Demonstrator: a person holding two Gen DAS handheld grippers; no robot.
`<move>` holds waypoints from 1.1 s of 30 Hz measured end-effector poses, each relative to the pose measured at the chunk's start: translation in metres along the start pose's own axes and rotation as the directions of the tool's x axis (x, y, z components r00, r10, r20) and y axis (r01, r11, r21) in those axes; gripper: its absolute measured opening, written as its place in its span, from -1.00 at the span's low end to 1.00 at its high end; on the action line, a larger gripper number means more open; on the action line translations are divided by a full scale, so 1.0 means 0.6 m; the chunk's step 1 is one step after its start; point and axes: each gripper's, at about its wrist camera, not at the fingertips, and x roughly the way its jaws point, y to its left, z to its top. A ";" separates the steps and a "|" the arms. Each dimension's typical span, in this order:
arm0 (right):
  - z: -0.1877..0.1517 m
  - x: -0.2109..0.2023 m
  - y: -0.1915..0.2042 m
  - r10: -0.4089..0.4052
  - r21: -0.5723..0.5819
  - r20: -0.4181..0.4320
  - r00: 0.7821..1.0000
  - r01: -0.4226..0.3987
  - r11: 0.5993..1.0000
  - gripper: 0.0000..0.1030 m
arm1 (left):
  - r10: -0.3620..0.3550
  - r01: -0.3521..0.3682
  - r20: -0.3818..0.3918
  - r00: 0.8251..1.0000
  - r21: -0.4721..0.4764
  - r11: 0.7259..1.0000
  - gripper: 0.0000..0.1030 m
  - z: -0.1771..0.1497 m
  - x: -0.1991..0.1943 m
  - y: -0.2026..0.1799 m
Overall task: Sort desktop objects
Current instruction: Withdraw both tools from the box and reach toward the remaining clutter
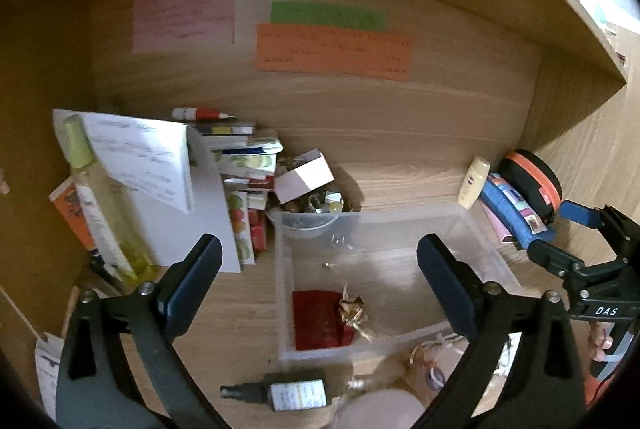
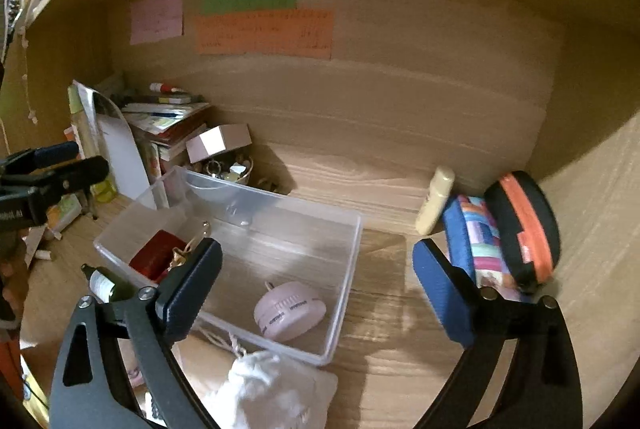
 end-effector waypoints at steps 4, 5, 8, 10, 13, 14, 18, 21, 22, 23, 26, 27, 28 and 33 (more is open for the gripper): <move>-0.016 -0.026 0.004 -0.006 -0.007 0.017 1.000 0.006 1.000 0.86 | 0.010 -0.009 -0.004 1.000 0.008 1.000 0.95 -0.020 -0.019 0.006; -0.021 -0.029 0.004 -0.007 -0.007 0.017 1.000 0.007 1.000 0.86 | 0.012 -0.012 -0.008 1.000 0.012 1.000 0.95 -0.026 -0.023 0.007; -0.036 -0.042 0.008 -0.012 -0.014 0.010 1.000 0.012 1.000 0.86 | 0.016 -0.015 -0.024 1.000 0.027 1.000 0.95 -0.043 -0.035 0.009; -0.048 -0.050 0.012 -0.016 -0.019 0.006 1.000 0.016 1.000 0.86 | 0.018 -0.016 -0.031 0.999 0.037 0.999 0.95 -0.055 -0.043 0.010; -0.068 -0.059 0.014 -0.013 -0.017 -0.004 1.000 0.013 1.000 0.86 | 0.021 -0.019 -0.048 0.999 0.053 0.998 0.95 -0.077 -0.052 0.009; -0.074 -0.062 0.015 -0.011 -0.017 -0.008 1.000 0.011 1.000 0.86 | 0.019 -0.016 -0.059 0.998 0.055 0.998 0.95 -0.085 -0.054 0.008; -0.103 -0.072 0.021 -0.004 -0.014 -0.026 1.000 0.004 1.000 0.86 | 0.016 -0.009 -0.091 0.996 0.073 0.997 0.95 -0.111 -0.059 0.004; -0.125 -0.075 0.026 0.000 -0.015 -0.044 0.999 0.000 1.000 0.86 | 0.005 0.002 -0.119 0.993 0.064 0.998 0.95 -0.133 -0.062 0.000; -0.133 -0.074 0.027 -0.001 -0.016 -0.051 0.999 0.000 1.000 0.86 | -0.004 0.011 -0.132 0.991 0.054 0.998 0.95 -0.139 -0.061 -0.001; -0.140 -0.073 0.029 0.001 -0.015 -0.060 0.998 -0.001 1.000 0.86 | -0.017 0.024 -0.148 0.989 0.041 0.999 0.95 -0.146 -0.059 -0.001; -0.159 -0.063 0.030 0.022 -0.003 -0.093 0.995 -0.023 1.000 0.86 | -0.051 0.054 -0.184 0.982 0.013 0.998 0.95 -0.167 -0.052 -0.008; -0.163 -0.057 0.031 0.030 -0.001 -0.107 0.994 -0.030 1.000 0.86 | -0.055 0.058 -0.197 0.979 0.012 0.998 0.95 -0.175 -0.048 -0.012; -0.168 -0.050 0.033 0.035 0.000 -0.121 0.992 -0.035 0.999 0.86 | -0.055 0.059 -0.210 0.976 0.015 0.998 0.95 -0.182 -0.045 -0.017; -0.190 -0.020 0.034 0.027 -0.019 -0.177 0.984 -0.030 0.999 0.86 | -0.060 0.070 -0.257 0.964 0.027 0.997 0.95 -0.204 -0.027 -0.033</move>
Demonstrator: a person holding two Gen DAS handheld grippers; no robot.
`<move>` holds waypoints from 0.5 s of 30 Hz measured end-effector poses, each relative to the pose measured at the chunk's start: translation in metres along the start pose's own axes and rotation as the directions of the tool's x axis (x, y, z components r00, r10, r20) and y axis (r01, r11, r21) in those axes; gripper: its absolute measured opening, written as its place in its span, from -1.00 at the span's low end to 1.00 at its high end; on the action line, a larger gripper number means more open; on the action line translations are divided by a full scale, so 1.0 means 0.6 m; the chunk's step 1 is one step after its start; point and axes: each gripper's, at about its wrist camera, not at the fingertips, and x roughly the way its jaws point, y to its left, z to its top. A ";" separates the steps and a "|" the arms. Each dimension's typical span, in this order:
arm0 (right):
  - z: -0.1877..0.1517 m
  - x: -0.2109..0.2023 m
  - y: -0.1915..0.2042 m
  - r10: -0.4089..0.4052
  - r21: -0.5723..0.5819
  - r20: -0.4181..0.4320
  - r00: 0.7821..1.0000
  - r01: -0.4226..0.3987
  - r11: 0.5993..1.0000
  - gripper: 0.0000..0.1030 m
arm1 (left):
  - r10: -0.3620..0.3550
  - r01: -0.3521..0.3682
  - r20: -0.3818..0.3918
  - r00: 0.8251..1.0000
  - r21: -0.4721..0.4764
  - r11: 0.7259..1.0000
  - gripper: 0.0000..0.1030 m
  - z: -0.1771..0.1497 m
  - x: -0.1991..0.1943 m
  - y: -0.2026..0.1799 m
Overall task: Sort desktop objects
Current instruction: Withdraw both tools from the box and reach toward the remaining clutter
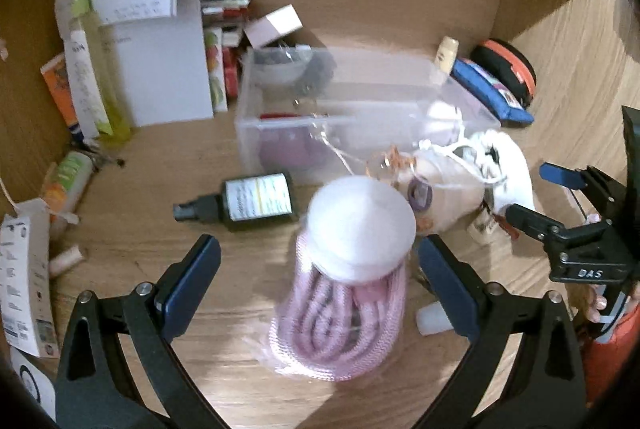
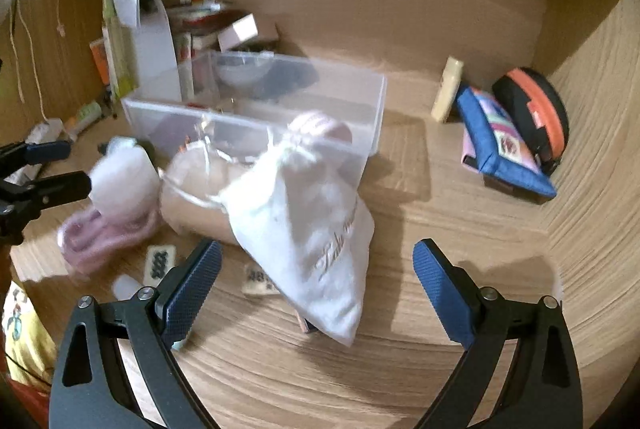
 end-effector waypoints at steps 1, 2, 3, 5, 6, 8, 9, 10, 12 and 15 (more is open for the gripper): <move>-0.003 0.008 -0.003 -0.002 -0.001 -0.014 1.000 0.002 1.000 0.86 | 0.000 0.000 -0.005 1.000 0.001 1.000 0.95 0.000 0.004 -0.001; -0.004 0.013 -0.005 -0.002 -0.002 -0.025 1.000 0.002 1.000 0.86 | 0.002 -0.002 -0.011 1.000 0.001 1.000 0.95 0.000 0.010 -0.003; -0.005 0.019 -0.008 -0.003 -0.002 -0.035 0.999 0.003 1.000 0.86 | 0.003 -0.003 -0.016 1.000 0.002 1.000 0.95 0.001 0.014 -0.004; -0.005 0.029 -0.015 0.001 -0.001 -0.054 0.999 -0.001 1.000 0.86 | 0.000 0.000 -0.029 1.000 0.004 1.000 0.95 0.004 0.025 -0.006; -0.004 0.034 -0.018 0.005 -0.001 -0.064 0.998 -0.005 1.000 0.86 | -0.010 0.010 -0.038 0.999 0.011 1.000 0.95 0.006 0.032 -0.009; 0.001 0.043 -0.023 0.029 -0.009 -0.083 0.996 -0.030 1.000 0.86 | -0.012 0.013 -0.045 0.999 0.026 1.000 0.95 0.008 0.042 -0.014; 0.004 0.046 -0.025 0.042 -0.013 -0.087 0.995 -0.044 0.999 0.86 | -0.008 0.010 -0.047 0.999 0.032 0.999 0.95 0.009 0.045 -0.016; 0.007 0.051 -0.027 0.053 -0.019 -0.095 0.994 -0.055 0.998 0.86 | -0.007 0.008 -0.048 0.999 0.039 0.999 0.95 0.010 0.050 -0.019; 0.013 0.058 -0.028 0.070 -0.034 -0.105 0.992 -0.074 0.997 0.84 | -0.009 0.011 -0.053 0.999 0.049 0.999 0.95 0.012 0.059 -0.025; 0.019 0.068 -0.024 0.080 -0.065 -0.117 0.990 -0.088 0.994 0.82 | -0.011 0.015 -0.064 0.998 0.053 0.998 0.95 0.015 0.070 -0.030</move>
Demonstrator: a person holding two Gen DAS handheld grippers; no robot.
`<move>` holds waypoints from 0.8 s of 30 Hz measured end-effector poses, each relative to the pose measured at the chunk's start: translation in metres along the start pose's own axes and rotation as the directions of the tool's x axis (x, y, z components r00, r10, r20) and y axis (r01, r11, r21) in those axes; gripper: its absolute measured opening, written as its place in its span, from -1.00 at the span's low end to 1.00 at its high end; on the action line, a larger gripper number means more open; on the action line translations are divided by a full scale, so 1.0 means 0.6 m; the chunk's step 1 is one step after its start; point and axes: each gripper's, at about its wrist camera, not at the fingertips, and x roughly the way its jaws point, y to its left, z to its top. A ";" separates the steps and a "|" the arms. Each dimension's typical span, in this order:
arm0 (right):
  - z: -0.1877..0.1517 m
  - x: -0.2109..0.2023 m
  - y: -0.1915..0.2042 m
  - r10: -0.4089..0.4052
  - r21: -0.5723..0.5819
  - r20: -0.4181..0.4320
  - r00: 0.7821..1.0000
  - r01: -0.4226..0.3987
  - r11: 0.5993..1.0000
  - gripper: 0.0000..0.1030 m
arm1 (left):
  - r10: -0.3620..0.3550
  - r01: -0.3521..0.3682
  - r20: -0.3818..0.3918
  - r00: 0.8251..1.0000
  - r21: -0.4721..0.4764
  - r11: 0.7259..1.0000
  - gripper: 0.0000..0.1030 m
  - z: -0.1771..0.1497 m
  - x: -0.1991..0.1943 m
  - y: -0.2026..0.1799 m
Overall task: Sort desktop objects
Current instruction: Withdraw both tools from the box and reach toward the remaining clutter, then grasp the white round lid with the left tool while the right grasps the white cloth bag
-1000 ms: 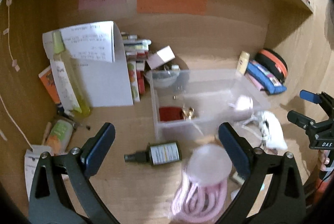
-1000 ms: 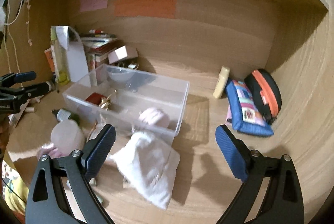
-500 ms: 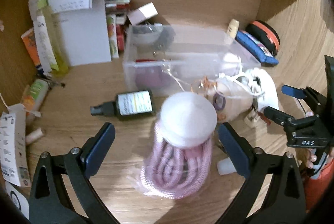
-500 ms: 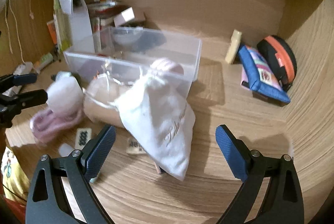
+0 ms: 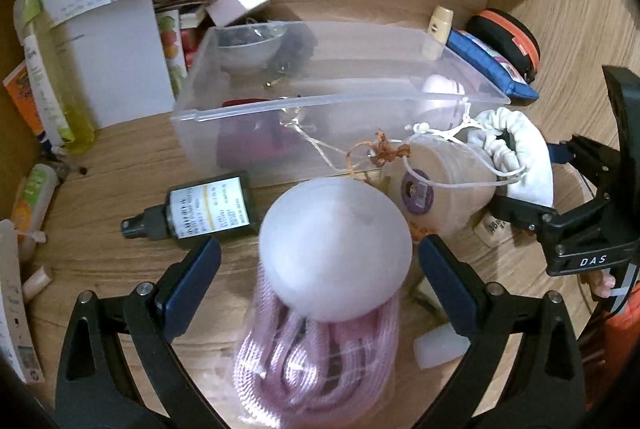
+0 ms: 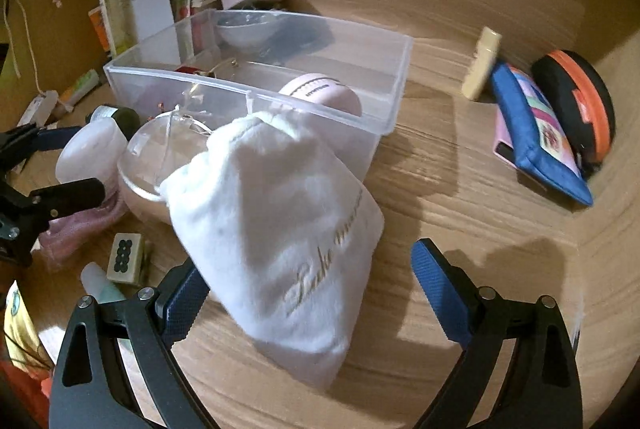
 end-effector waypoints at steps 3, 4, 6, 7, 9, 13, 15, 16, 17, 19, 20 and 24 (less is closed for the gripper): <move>0.005 0.003 0.003 0.023 -0.029 0.006 1.000 -0.023 0.999 0.56 | 0.017 -0.017 0.009 1.000 0.007 1.000 0.95 0.002 0.006 -0.002; 0.006 0.003 0.005 0.032 -0.034 0.007 0.999 -0.032 0.999 0.40 | 0.023 -0.024 0.015 1.000 0.009 1.000 0.95 0.002 0.007 -0.003; 0.006 0.001 0.007 0.054 -0.044 0.009 0.998 -0.054 0.998 0.22 | 0.028 -0.028 0.026 0.999 0.010 1.000 0.92 0.001 0.008 -0.001; 0.004 -0.001 0.009 0.051 -0.049 0.014 0.999 -0.050 0.998 0.14 | 0.032 -0.032 0.031 0.999 0.009 0.999 0.82 0.000 0.009 0.000; 0.003 -0.003 0.010 0.038 -0.054 0.023 0.999 -0.036 0.998 -0.03 | 0.030 -0.030 0.034 0.999 0.009 0.999 0.66 -0.001 0.010 0.004; 0.000 -0.015 -0.003 0.041 -0.010 0.035 0.999 -0.041 0.999 -0.34 | 0.013 -0.014 0.057 0.998 0.002 1.000 0.26 -0.001 0.004 0.006; -0.001 -0.024 -0.010 0.043 0.008 0.052 0.998 -0.044 0.999 -0.42 | 0.011 -0.011 0.060 0.998 0.000 1.000 0.26 -0.001 0.003 0.006; -0.002 -0.029 -0.012 0.040 0.017 0.059 0.997 -0.041 0.999 -0.44 | 0.011 -0.011 0.061 0.998 -0.001 1.000 0.26 -0.001 0.003 0.007; -0.001 -0.032 -0.013 0.039 0.022 0.064 0.997 -0.041 0.999 -0.47 | 0.011 -0.011 0.062 0.998 -0.004 1.000 0.26 -0.001 0.002 0.007; 0.001 -0.040 -0.014 0.034 0.029 0.076 0.996 -0.037 0.999 -0.49 | 0.012 -0.011 0.069 0.998 -0.014 1.000 0.26 -0.001 -0.001 0.010; 0.002 -0.045 -0.015 0.033 0.032 0.082 0.996 -0.036 0.999 -0.51 | 0.007 -0.006 0.072 0.997 -0.020 1.000 0.26 -0.002 -0.002 0.012; 0.010 -0.068 -0.017 0.021 0.044 0.116 0.993 -0.026 0.999 -0.65 | -0.003 0.007 0.096 0.995 -0.033 0.999 0.26 -0.002 -0.015 0.016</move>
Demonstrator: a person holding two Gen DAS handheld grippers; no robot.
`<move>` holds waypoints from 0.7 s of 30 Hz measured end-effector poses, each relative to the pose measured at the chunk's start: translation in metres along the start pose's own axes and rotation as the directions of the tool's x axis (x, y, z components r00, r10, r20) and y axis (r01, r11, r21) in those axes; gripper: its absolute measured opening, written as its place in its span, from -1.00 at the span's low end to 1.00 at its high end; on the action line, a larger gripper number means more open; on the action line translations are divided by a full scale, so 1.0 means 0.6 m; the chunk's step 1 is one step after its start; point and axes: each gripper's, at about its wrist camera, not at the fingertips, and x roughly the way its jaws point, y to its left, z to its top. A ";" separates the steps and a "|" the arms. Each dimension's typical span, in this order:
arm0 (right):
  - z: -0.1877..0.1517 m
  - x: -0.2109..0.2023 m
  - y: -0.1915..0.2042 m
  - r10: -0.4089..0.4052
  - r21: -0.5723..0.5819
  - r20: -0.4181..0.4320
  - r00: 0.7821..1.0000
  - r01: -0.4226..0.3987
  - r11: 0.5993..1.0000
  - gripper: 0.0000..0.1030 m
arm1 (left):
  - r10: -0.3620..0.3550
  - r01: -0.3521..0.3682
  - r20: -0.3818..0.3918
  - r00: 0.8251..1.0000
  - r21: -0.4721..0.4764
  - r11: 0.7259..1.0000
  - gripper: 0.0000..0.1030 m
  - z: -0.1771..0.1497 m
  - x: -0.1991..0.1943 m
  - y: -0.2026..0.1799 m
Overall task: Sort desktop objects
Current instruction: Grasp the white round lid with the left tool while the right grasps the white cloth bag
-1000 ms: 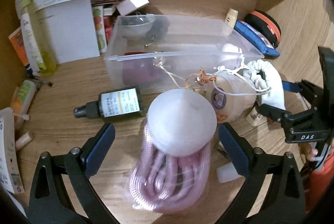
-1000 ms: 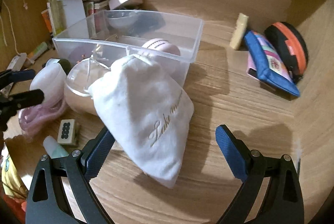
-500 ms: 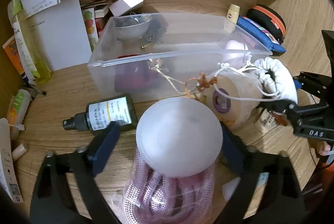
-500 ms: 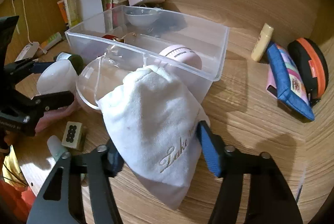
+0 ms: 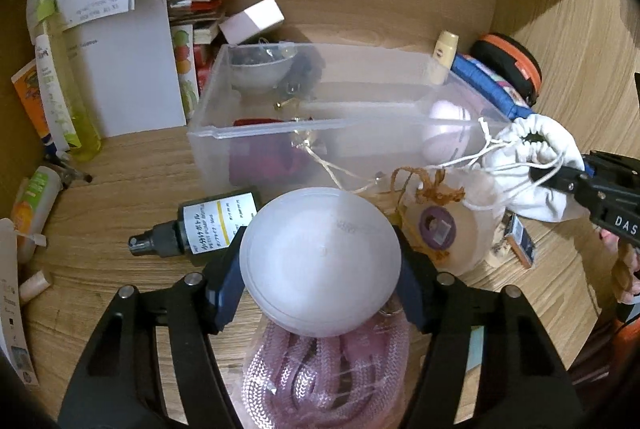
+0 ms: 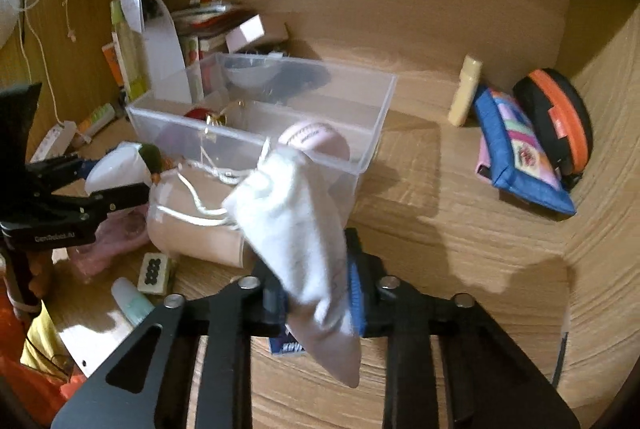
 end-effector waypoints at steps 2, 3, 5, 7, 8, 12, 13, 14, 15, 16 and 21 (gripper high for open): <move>0.008 -0.010 0.001 -0.007 -0.001 0.021 1.000 0.007 1.000 -0.68 | 0.001 -0.001 0.015 1.000 0.002 1.000 0.26 0.001 -0.009 -0.002; 0.011 -0.014 0.002 -0.012 -0.003 0.030 0.999 0.012 1.000 -0.69 | 0.004 -0.004 0.024 1.000 0.006 1.000 0.26 0.003 -0.014 -0.003; 0.017 -0.022 0.005 -0.028 -0.008 0.054 0.998 0.028 1.000 -0.70 | 0.004 -0.005 0.043 0.999 0.008 1.000 0.26 0.007 -0.025 -0.003; 0.023 -0.031 0.008 -0.036 -0.012 0.076 0.996 0.037 0.999 -0.71 | 0.004 -0.005 0.061 0.998 0.011 1.000 0.26 0.013 -0.035 -0.003; 0.026 -0.036 0.010 -0.036 -0.012 0.088 0.995 0.037 0.999 -0.72 | 0.006 -0.007 0.071 0.997 0.011 1.000 0.26 0.016 -0.041 -0.003; 0.040 -0.050 0.015 -0.039 -0.012 0.117 0.992 0.041 0.999 -0.72 | 0.007 -0.009 0.117 0.993 0.014 1.000 0.26 0.031 -0.065 -0.002; 0.044 -0.053 0.017 -0.037 -0.014 0.124 0.992 0.039 0.999 -0.72 | 0.011 -0.013 0.128 0.992 0.013 1.000 0.26 0.036 -0.070 -0.001; 0.048 -0.056 0.018 -0.037 -0.013 0.129 0.991 0.039 0.999 -0.73 | 0.013 -0.015 0.136 0.991 0.011 1.000 0.26 0.039 -0.074 -0.001; 0.052 -0.059 0.020 -0.039 -0.014 0.138 0.990 0.041 0.999 -0.73 | 0.016 -0.018 0.142 0.990 0.010 1.000 0.26 0.042 -0.077 0.000; 0.058 -0.063 0.022 -0.039 -0.013 0.149 0.988 0.042 0.999 -0.73 | 0.022 -0.024 0.152 0.988 0.006 1.000 0.26 0.047 -0.081 0.000; 0.081 -0.077 0.025 -0.024 -0.004 0.195 0.980 0.025 1.000 -0.73 | 0.027 -0.027 0.180 0.983 -0.002 1.000 0.26 0.067 -0.095 0.003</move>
